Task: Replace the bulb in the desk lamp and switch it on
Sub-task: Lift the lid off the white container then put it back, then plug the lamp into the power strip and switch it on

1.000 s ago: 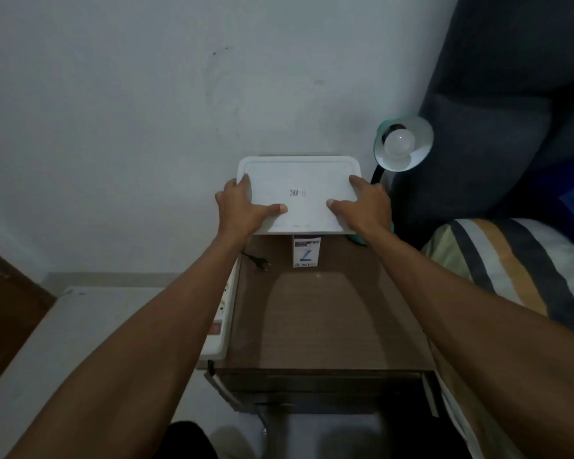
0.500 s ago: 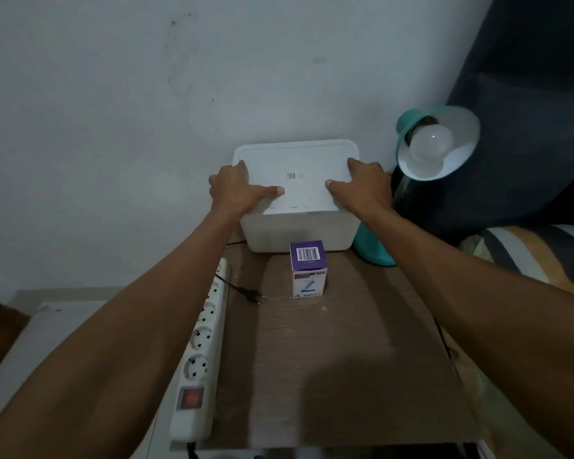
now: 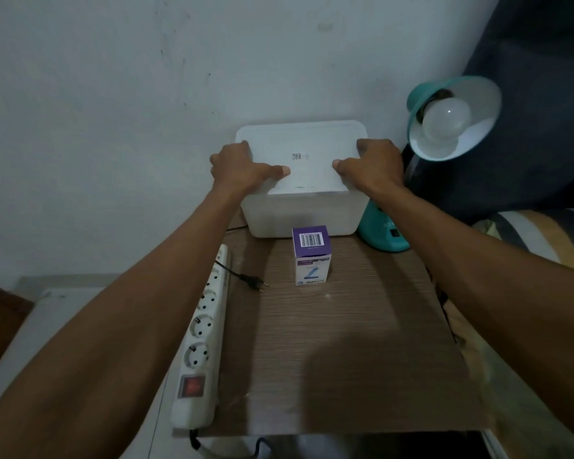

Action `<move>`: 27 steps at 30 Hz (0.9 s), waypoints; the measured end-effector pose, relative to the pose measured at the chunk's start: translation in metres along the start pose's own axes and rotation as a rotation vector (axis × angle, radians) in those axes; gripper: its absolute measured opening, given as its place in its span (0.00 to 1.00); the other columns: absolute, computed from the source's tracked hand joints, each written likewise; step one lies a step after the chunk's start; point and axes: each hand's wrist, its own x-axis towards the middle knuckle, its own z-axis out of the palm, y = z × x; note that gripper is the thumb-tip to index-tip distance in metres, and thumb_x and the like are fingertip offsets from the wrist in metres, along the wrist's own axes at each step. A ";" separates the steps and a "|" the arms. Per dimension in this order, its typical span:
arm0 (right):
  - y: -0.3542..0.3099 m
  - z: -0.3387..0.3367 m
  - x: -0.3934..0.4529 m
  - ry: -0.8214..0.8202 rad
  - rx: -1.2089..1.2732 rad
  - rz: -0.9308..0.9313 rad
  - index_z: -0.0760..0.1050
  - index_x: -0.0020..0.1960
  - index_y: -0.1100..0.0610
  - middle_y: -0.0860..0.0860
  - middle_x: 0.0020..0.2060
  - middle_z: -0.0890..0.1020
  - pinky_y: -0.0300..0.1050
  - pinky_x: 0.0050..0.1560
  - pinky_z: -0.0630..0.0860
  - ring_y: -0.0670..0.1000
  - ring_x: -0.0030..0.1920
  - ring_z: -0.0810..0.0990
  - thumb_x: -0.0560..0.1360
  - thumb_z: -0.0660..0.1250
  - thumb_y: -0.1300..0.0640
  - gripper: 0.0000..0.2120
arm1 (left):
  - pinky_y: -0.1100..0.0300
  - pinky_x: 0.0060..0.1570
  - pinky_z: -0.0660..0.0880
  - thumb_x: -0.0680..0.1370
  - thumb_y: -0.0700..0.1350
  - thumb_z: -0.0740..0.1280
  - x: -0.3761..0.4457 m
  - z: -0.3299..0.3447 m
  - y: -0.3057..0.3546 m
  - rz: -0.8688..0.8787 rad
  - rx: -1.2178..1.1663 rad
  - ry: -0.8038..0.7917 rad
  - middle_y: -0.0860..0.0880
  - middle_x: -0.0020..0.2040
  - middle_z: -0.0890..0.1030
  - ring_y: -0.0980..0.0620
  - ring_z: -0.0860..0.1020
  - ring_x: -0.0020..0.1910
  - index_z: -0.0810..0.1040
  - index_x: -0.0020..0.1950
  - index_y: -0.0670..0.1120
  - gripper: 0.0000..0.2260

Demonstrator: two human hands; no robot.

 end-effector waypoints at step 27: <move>-0.039 -0.001 -0.038 0.163 -0.096 -0.178 0.76 0.68 0.55 0.58 0.64 0.76 0.53 0.58 0.74 0.59 0.65 0.71 0.78 0.66 0.49 0.21 | 0.42 0.77 0.62 0.63 0.69 0.72 -0.029 -0.019 -0.052 0.029 -0.072 -0.018 0.42 0.81 0.64 0.42 0.62 0.79 0.62 0.81 0.42 0.54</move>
